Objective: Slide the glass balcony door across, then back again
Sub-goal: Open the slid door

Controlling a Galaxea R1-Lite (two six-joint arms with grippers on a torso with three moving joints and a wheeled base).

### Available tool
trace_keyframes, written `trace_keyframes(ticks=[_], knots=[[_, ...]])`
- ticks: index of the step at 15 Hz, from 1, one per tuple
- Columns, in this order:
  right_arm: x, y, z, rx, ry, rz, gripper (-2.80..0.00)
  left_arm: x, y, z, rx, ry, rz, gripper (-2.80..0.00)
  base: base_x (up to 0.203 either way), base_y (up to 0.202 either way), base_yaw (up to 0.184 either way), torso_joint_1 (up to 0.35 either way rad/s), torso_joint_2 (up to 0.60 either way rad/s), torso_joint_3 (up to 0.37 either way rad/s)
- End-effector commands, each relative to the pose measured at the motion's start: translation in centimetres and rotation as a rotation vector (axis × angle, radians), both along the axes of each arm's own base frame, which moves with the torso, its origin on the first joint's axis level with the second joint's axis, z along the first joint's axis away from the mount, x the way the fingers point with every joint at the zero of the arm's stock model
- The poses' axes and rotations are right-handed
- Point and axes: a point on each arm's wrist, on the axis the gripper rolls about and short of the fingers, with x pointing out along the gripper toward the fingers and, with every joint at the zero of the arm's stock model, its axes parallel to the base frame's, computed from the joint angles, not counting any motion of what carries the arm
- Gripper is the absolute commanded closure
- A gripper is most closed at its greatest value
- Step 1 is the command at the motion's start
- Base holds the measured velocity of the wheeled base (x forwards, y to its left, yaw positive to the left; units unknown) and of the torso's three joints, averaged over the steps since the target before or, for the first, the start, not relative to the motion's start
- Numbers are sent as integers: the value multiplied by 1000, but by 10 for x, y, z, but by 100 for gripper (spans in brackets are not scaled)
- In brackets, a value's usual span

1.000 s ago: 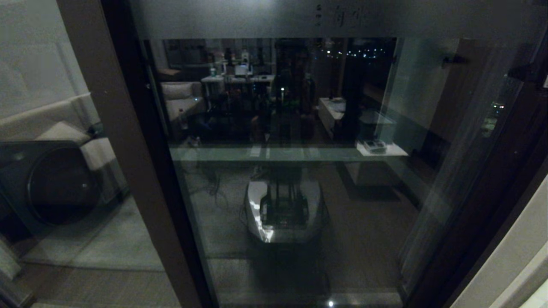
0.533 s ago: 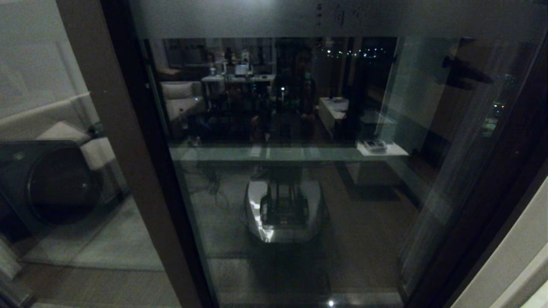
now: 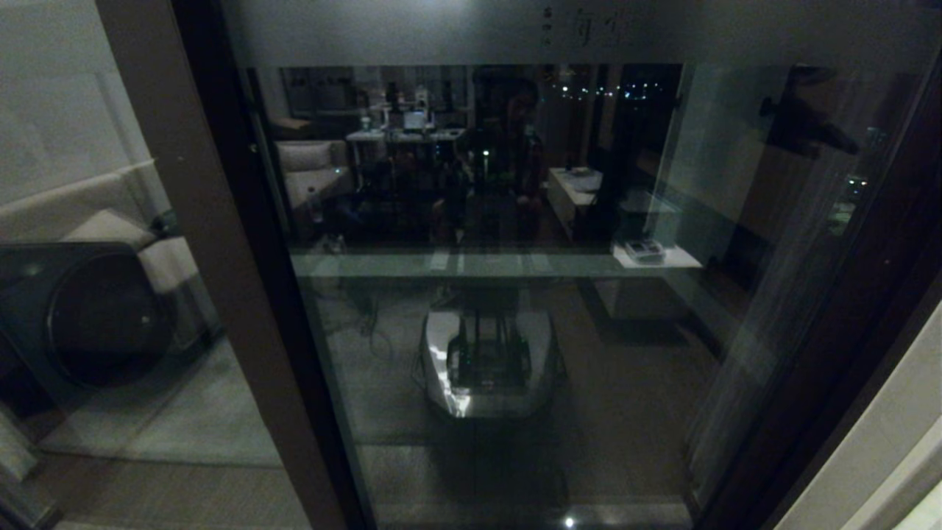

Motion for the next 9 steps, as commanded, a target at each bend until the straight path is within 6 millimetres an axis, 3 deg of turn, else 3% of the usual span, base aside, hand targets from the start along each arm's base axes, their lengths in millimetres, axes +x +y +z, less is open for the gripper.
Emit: trace_keyframes(ticks=[1,9], knots=[[9,-19,-4,34,25,5,-280,0,0,0,0,3,0,0,0,0,0,0,0,0],[19,-25,-16,95,36,124,-280,0,0,0,0,3,0,0,0,0,0,0,0,0]])
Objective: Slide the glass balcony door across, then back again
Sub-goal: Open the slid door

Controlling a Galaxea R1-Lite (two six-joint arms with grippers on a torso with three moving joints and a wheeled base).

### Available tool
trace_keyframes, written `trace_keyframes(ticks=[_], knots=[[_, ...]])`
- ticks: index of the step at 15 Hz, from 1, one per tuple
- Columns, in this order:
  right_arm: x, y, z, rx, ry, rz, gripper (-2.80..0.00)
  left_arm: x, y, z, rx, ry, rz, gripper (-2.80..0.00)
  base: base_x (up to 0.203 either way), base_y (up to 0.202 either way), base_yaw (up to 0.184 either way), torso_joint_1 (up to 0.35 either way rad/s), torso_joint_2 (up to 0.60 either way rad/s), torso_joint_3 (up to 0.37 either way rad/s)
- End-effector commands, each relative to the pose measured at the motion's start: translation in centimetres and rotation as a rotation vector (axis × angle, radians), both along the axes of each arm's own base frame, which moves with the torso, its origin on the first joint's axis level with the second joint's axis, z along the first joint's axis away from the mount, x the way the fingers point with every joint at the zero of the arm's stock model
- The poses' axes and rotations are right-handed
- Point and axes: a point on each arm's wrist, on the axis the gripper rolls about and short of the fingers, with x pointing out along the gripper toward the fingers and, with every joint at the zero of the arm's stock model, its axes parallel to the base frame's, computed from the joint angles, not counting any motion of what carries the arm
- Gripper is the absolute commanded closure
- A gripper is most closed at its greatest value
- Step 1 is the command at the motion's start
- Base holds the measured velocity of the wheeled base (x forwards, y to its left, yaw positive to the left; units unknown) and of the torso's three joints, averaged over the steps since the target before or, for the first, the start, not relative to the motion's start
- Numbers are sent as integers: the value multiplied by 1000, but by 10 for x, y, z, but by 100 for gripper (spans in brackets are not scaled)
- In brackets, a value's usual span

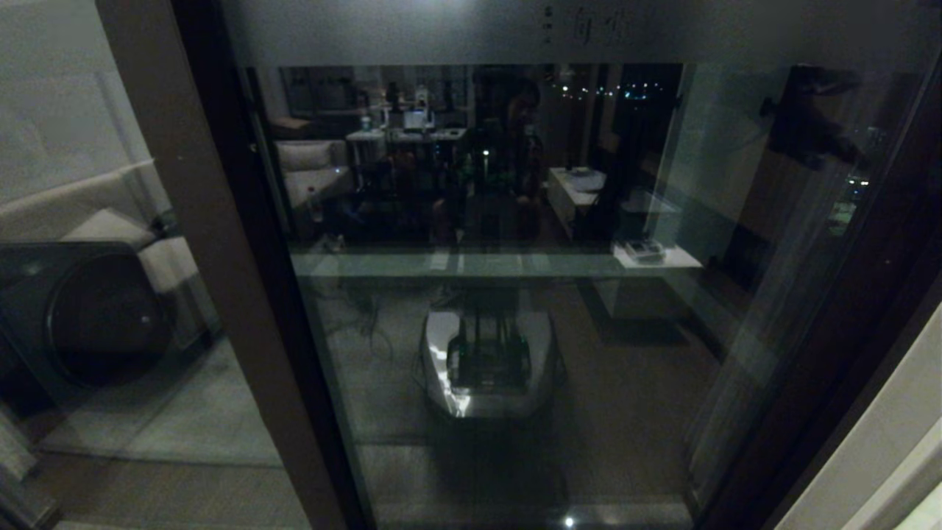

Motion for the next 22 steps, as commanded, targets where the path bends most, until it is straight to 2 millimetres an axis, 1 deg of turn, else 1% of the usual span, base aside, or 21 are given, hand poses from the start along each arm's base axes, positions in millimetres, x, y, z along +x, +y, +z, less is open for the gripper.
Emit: trace_keyframes(ticks=[1,3,11,13,15,18,22], knots=[[5,-1,-5,18,6,38,-280,0,0,0,0,1,0,0,0,0,0,0,0,0],[7,-2,-4,11,-2,41,-280,0,0,0,0,1,0,0,0,0,0,0,0,0],[30,-17,-9,1,-16,42,-280,0,0,0,0,3,0,0,0,0,0,0,0,0],[32,-17,-11,3,-14,49,-280,0,0,0,0,3,0,0,0,0,0,0,0,0],[35,-19,-12,-39,-28,63,-280,0,0,0,0,3,0,0,0,0,0,0,0,0],[40,-22,-18,-32,-23,73,-280,0,0,0,0,3,0,0,0,0,0,0,0,0],[42,-22,-20,-21,-24,103,-280,0,0,0,0,3,0,0,0,0,0,0,0,0]])
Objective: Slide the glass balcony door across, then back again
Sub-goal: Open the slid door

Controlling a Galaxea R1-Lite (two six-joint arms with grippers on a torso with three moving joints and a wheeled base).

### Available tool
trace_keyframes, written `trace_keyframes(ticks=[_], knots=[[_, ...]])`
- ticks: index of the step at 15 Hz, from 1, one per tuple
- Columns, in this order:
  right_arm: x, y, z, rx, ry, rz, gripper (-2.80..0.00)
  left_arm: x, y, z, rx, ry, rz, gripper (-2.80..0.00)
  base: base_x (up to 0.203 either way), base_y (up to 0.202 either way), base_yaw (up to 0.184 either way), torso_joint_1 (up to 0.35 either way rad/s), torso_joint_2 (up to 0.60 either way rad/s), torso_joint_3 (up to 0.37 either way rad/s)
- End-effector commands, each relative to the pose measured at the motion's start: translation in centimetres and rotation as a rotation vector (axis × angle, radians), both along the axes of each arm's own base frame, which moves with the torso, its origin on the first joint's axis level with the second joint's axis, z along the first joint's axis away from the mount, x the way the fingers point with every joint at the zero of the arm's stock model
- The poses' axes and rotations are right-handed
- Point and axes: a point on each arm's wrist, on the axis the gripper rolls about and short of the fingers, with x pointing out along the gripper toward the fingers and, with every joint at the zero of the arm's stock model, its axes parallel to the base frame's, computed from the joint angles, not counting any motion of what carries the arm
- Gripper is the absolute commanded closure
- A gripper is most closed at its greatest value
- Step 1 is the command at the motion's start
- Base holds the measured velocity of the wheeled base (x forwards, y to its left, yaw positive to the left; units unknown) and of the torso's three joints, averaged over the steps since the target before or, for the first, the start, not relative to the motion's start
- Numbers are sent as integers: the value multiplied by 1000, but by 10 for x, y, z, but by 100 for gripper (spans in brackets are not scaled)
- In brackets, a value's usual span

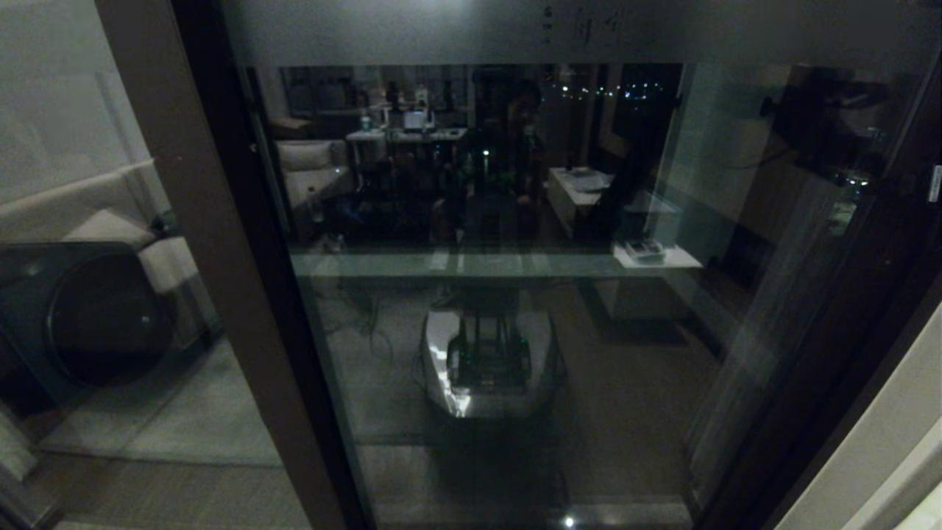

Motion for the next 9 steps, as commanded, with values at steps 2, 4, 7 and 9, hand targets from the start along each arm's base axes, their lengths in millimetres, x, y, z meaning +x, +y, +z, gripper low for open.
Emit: trace_keyframes(ticks=[2,4,7,9], knots=[[5,-2,-1,4,-9,23,-280,0,0,0,0,3,0,0,0,0,0,0,0,0],[8,-4,-2,4,-13,28,-280,0,0,0,0,3,0,0,0,0,0,0,0,0],[10,-5,-3,5,-11,30,-280,0,0,0,0,3,0,0,0,0,0,0,0,0],[12,-6,-4,3,-12,28,-280,0,0,0,0,3,0,0,0,0,0,0,0,0]])
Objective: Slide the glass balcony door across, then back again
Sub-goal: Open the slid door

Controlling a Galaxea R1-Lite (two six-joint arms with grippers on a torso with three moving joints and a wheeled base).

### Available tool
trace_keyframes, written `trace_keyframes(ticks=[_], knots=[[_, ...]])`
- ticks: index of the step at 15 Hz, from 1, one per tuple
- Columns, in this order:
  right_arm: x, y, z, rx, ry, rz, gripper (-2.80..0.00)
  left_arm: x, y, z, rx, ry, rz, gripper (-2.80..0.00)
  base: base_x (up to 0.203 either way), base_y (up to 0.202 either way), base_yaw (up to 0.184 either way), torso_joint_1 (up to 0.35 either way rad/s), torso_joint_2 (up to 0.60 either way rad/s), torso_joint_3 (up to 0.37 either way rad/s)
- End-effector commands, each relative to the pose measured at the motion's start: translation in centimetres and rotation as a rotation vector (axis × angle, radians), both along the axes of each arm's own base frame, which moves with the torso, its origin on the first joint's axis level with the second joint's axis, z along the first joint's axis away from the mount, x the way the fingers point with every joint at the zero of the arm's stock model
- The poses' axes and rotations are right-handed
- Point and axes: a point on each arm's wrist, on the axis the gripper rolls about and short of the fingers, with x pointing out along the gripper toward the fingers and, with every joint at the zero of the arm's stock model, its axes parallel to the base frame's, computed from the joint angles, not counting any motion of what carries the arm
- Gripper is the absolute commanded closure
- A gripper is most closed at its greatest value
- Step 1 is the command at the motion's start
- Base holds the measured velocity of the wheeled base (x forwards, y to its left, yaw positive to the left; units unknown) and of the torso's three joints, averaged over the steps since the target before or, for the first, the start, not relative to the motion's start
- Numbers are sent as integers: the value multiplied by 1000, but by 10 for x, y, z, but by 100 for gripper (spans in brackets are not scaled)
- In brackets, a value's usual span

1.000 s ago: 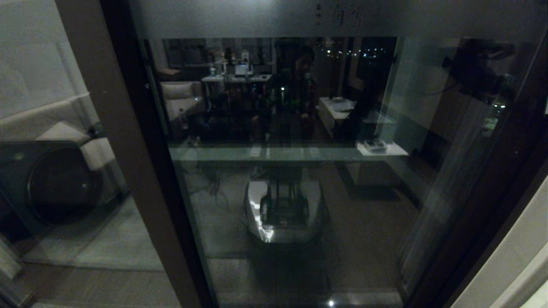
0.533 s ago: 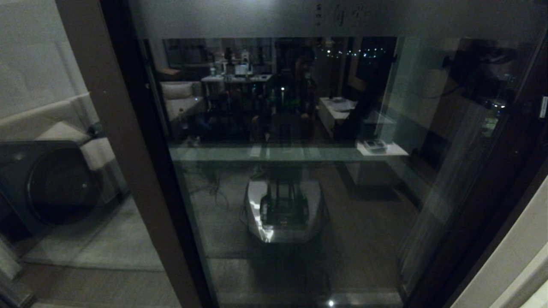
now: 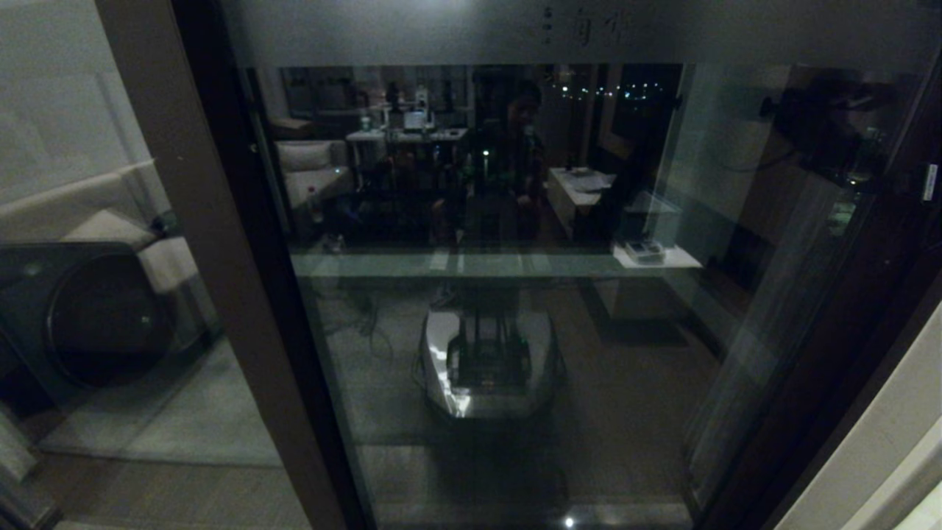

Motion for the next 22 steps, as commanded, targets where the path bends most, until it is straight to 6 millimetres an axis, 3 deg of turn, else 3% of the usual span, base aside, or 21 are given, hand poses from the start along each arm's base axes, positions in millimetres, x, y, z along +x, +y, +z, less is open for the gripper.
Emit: trace_keyframes(ticks=[1,22], knots=[[3,-1,-2,2,3,2,-280,0,0,0,0,3,0,0,0,0,0,0,0,0],[5,9,-2,31,-1,68,-280,0,0,0,0,3,0,0,0,0,0,0,0,0]])
